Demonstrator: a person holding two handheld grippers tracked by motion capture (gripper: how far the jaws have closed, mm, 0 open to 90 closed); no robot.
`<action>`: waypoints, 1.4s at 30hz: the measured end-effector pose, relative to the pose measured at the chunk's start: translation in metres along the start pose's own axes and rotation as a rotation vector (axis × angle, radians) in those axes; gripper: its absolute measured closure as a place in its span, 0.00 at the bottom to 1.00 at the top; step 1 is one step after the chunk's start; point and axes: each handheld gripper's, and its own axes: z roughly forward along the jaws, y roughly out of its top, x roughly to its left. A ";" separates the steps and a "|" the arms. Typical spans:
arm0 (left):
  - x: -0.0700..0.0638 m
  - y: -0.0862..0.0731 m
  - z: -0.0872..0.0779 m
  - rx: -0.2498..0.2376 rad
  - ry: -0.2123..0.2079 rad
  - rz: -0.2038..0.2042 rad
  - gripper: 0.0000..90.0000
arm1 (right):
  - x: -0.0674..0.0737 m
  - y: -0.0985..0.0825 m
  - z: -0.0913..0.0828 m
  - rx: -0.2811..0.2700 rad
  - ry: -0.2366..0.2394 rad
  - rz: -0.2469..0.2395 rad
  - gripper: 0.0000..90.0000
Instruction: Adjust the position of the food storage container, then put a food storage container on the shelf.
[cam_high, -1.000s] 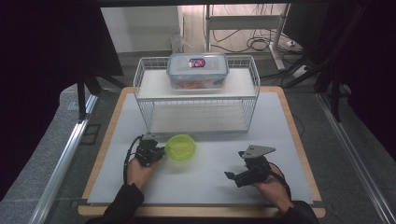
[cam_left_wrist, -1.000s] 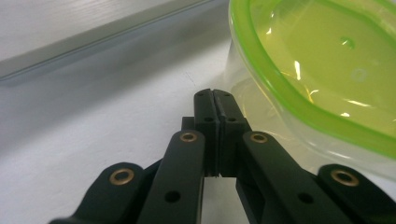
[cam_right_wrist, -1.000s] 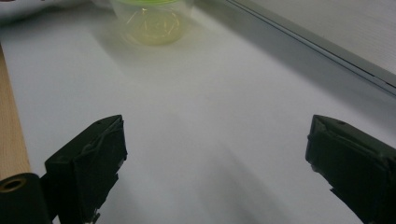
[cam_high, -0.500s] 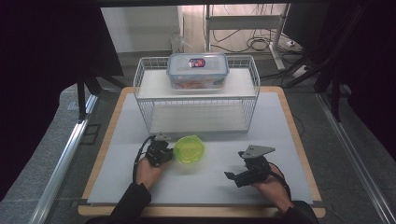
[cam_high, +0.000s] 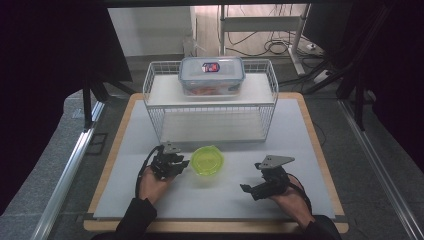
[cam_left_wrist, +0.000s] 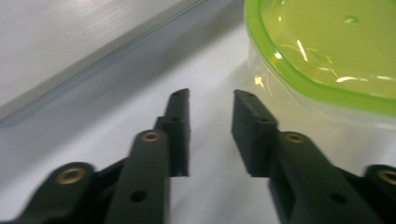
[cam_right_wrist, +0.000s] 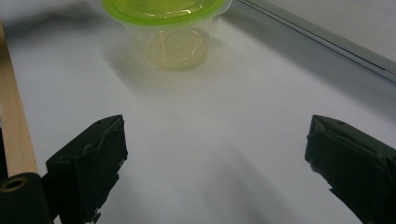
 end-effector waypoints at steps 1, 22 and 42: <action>0.000 -0.001 -0.004 -0.007 0.000 0.010 0.66 | 0.000 0.000 0.000 0.000 -0.003 -0.001 0.06; -0.024 -0.050 -0.055 -0.066 0.066 0.054 0.08 | -0.002 0.003 0.000 -0.031 0.042 0.011 0.06; -0.026 -0.060 -0.055 -0.032 0.071 0.075 0.04 | -0.019 0.018 0.011 0.001 0.067 0.161 0.06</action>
